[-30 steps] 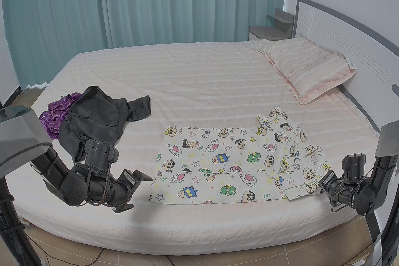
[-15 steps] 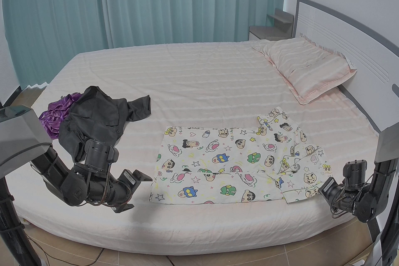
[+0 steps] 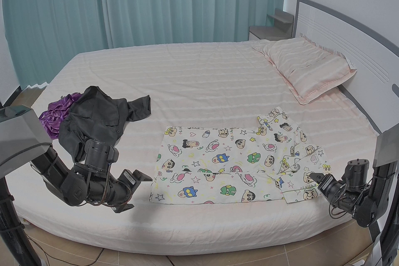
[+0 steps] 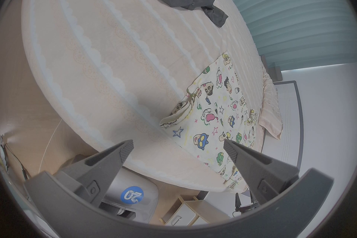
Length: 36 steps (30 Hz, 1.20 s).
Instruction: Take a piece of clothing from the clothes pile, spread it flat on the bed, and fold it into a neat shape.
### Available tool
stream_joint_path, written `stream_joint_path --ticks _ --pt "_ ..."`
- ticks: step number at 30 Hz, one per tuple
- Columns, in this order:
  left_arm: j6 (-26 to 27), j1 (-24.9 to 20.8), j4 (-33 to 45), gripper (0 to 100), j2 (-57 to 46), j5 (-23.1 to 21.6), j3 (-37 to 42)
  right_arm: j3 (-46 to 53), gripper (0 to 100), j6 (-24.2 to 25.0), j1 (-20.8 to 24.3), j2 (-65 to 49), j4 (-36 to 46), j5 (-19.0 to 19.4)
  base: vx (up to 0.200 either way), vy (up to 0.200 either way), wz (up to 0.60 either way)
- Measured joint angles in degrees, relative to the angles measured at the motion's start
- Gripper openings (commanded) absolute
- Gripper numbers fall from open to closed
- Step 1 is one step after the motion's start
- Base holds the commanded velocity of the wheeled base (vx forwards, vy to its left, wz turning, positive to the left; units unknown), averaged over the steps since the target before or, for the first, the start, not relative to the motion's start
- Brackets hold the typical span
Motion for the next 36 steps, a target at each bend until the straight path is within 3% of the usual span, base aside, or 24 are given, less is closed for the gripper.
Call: stream_joint_path --ticks 7,17,25,36 --pt "0.0 0.0 0.0 100 0.0 0.0 0.0 -5.6 100 -1.49 6.14 0.57 2.45 0.17 0.0 0.0 0.0" --pt "0.0 0.0 0.0 100 0.0 -0.02 0.04 -23.31 100 -2.22 13.75 2.39 20.74 0.85 0.0 0.0 0.0" --pt "0.07 -0.04 -0.02 100 0.0 0.0 0.15 -34.89 100 -2.33 16.64 8.16 28.1 1.76 0.0 0.0 0.0" --pt "0.18 -0.09 -0.02 100 0.0 0.0 0.17 -37.92 100 -2.28 17.51 10.85 29.81 2.69 0.0 0.0 0.0"
